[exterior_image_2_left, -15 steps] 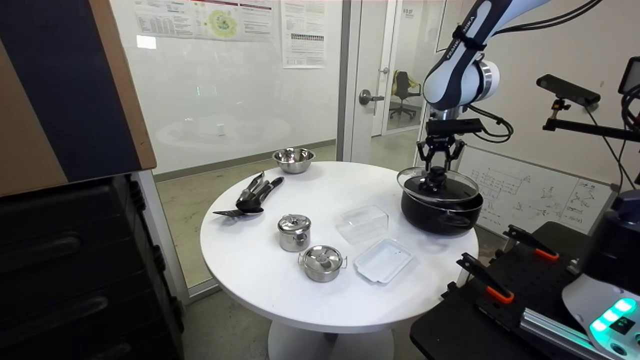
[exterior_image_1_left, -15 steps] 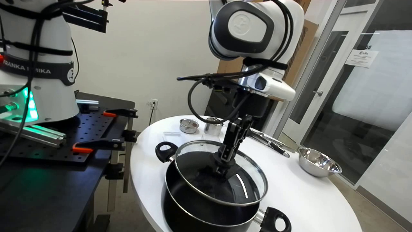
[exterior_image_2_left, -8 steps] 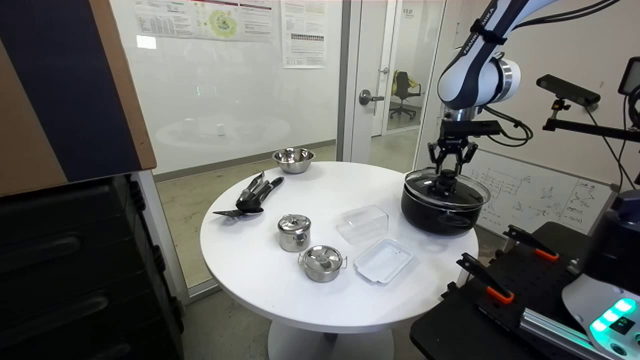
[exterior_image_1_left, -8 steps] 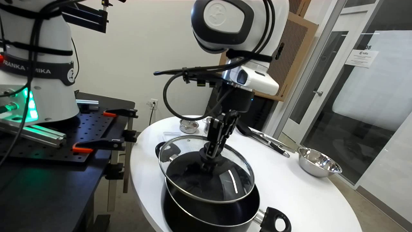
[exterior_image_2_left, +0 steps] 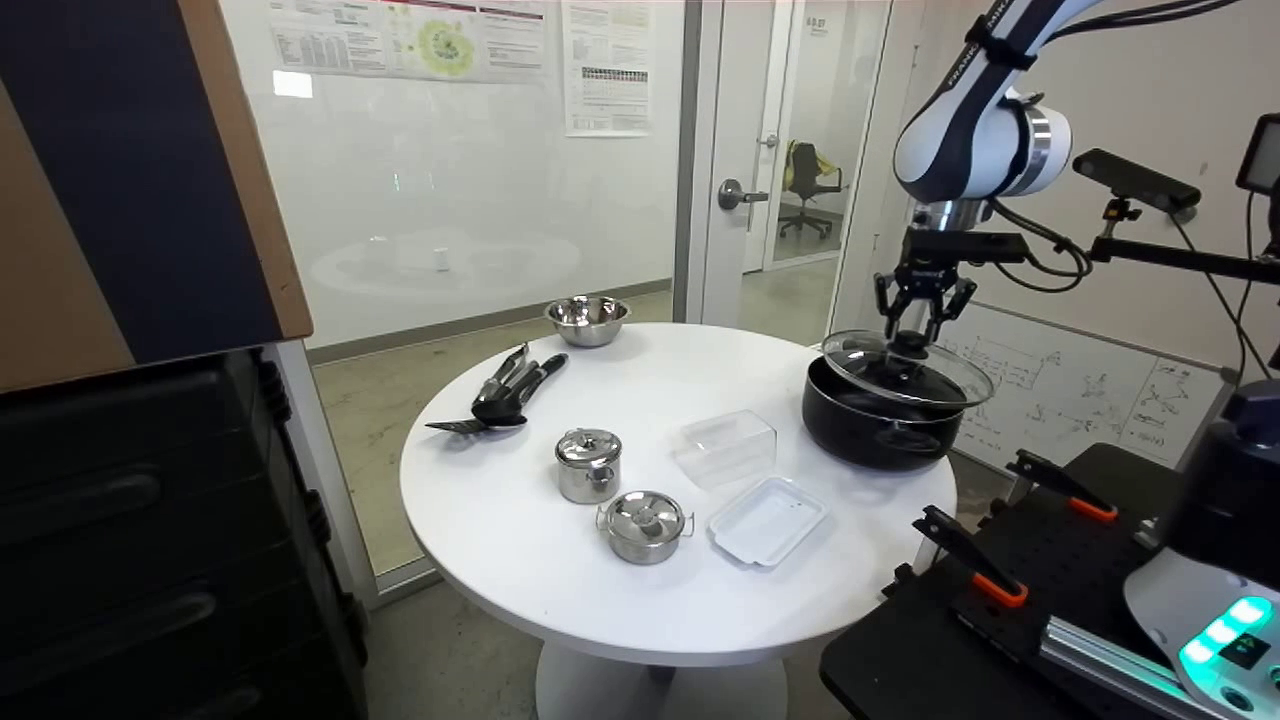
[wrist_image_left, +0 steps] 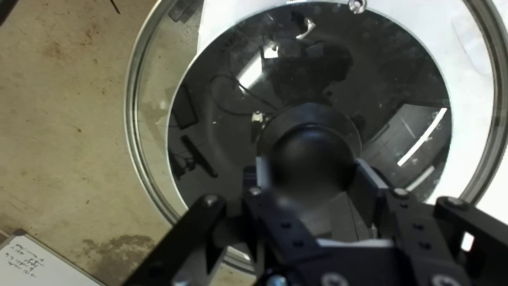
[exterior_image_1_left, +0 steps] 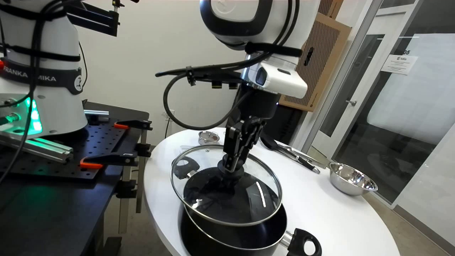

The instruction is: Put the glass lid on top of the black pot

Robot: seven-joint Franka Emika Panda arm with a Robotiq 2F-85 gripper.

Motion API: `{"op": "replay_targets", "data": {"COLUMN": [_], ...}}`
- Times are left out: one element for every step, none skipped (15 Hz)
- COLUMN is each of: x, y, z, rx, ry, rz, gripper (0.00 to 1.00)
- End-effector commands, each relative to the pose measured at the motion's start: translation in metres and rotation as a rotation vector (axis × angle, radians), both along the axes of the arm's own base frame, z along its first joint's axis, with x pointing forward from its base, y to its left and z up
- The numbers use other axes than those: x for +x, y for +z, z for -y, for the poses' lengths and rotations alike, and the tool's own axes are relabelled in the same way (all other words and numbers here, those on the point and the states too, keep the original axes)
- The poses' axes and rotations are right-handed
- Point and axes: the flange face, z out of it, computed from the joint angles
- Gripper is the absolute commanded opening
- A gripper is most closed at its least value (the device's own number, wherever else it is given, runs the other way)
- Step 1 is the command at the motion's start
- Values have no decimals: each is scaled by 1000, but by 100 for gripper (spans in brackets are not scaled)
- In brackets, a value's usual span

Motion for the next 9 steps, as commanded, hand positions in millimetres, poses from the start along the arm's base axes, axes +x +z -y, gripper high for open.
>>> {"op": "replay_targets", "data": {"x": [3, 4, 6, 7, 9, 10, 12, 13, 14], "y": [9, 9, 7, 6, 5, 5, 5, 5, 6], "z": [4, 4, 4, 4, 5, 5, 8, 10, 13], "rx": [10, 9, 6, 3, 2, 2, 2, 3, 3], "ry": [-20, -23, -24, -26, -31, -35, -42, -47, -55], "rz": [30, 28, 26, 26, 24, 24, 23, 22, 23], "gripper": [26, 26, 26, 26, 26, 26, 26, 26, 26]}}
